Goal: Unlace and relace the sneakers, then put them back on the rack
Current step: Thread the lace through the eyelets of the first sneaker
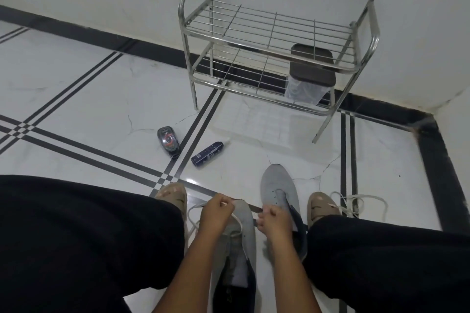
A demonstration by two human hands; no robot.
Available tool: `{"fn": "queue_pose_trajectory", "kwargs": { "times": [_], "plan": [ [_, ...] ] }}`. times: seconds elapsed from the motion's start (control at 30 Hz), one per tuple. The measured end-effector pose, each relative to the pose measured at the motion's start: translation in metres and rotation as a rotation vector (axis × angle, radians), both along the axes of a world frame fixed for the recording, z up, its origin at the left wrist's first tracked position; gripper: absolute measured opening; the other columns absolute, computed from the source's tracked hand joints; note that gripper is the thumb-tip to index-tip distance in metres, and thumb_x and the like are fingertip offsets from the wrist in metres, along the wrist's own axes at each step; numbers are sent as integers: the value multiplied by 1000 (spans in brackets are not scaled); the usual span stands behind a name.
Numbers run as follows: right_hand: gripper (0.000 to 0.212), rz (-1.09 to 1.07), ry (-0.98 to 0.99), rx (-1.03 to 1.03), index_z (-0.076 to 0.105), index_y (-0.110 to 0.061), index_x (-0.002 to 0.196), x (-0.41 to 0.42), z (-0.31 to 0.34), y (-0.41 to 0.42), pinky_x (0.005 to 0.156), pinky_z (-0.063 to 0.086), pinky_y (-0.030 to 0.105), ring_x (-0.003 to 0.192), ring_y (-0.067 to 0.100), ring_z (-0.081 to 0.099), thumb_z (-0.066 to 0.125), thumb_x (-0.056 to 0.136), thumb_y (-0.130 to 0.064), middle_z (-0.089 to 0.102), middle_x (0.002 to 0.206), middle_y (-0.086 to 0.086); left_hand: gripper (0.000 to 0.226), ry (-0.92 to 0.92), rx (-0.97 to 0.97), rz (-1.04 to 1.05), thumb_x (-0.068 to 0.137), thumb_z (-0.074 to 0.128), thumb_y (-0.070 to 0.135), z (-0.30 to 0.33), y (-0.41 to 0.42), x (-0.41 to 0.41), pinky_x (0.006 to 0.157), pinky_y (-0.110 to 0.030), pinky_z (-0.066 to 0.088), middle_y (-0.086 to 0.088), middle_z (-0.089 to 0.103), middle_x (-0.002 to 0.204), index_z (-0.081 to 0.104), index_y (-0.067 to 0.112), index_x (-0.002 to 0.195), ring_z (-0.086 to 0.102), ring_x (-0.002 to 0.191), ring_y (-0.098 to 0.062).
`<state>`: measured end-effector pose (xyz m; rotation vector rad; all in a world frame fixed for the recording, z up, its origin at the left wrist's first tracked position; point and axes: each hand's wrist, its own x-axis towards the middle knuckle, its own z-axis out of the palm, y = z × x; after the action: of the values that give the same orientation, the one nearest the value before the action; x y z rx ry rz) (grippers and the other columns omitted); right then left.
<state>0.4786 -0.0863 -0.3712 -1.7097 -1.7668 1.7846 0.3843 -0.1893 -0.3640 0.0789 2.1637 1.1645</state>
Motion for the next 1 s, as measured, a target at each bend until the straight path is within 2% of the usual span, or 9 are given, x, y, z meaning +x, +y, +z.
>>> {"fn": "queue_pose_trajectory", "kwargs": {
  "times": [0.1, 0.17, 0.2, 0.27, 0.37, 0.43, 0.57, 0.7, 1.0],
  "plan": [
    [19, 371, -307, 132, 65, -17, 77, 8, -16, -11, 65, 48, 27, 71, 18, 53, 50, 88, -12, 59, 80, 1, 11, -52, -142, -90, 87, 61, 23, -10, -2, 3, 69, -25, 38, -7, 68, 94, 64, 16, 80, 59, 86, -21],
    [9, 554, -386, 165, 59, -21, 79, 13, -23, -27, 64, 42, 26, 75, 18, 52, 57, 86, -26, 58, 83, 0, 18, -88, -220, -162, 88, 61, 24, -14, -2, 9, 66, -26, 38, -7, 65, 87, 61, 16, 71, 57, 81, -21],
    [13, 574, -411, 179, 59, -21, 89, 14, -26, -35, 66, 41, 25, 82, 19, 55, 58, 86, -34, 60, 91, 0, 23, -113, -260, -179, 86, 61, 23, -18, -2, 12, 65, -29, 41, -5, 62, 81, 56, 18, 64, 56, 77, -20],
    [22, 571, -428, 240, 58, -21, 107, 17, -34, -42, 74, 47, 27, 97, 21, 59, 53, 90, -34, 61, 107, 2, 23, -169, -297, -191, 80, 62, 23, -25, -3, 21, 71, -31, 49, -5, 64, 79, 53, 19, 60, 60, 78, -21],
    [23, 542, -403, 208, 66, -23, 104, 17, -39, -36, 81, 51, 28, 99, 23, 61, 49, 88, -21, 67, 108, 4, 9, -220, -355, -194, 70, 61, 31, -36, -6, 31, 81, -35, 56, 0, 69, 83, 64, 25, 65, 65, 84, -21],
    [26, 530, -375, 161, 69, -24, 103, 18, -41, -32, 80, 49, 25, 100, 23, 62, 50, 88, -16, 68, 109, 3, 13, -189, -393, -182, 77, 60, 36, -39, -6, 37, 86, -38, 53, 5, 68, 83, 64, 31, 65, 64, 85, -18],
    [29, 420, -289, 90, 72, -22, 108, 22, -46, -30, 79, 47, 19, 101, 19, 63, 52, 90, -10, 70, 110, 1, 18, -78, -453, -111, 87, 55, 34, -43, -5, 45, 76, -27, 40, 10, 67, 88, 65, 32, 72, 58, 85, -14],
    [30, 358, -276, 51, 72, -21, 108, 23, -53, -29, 81, 46, 18, 100, 17, 64, 53, 90, -8, 70, 111, 0, 15, -35, -440, -48, 89, 55, 33, -49, -7, 52, 72, -26, 35, 10, 68, 93, 69, 32, 84, 58, 86, -14],
    [29, 312, -250, 37, 73, -15, 107, 26, -56, -29, 84, 47, 21, 101, 18, 64, 54, 88, -4, 71, 109, 1, 17, 151, -504, -58, 85, 59, 33, -57, -5, 59, 85, -35, 49, 10, 69, 79, 74, 36, 78, 62, 77, -11]
  ]
}}
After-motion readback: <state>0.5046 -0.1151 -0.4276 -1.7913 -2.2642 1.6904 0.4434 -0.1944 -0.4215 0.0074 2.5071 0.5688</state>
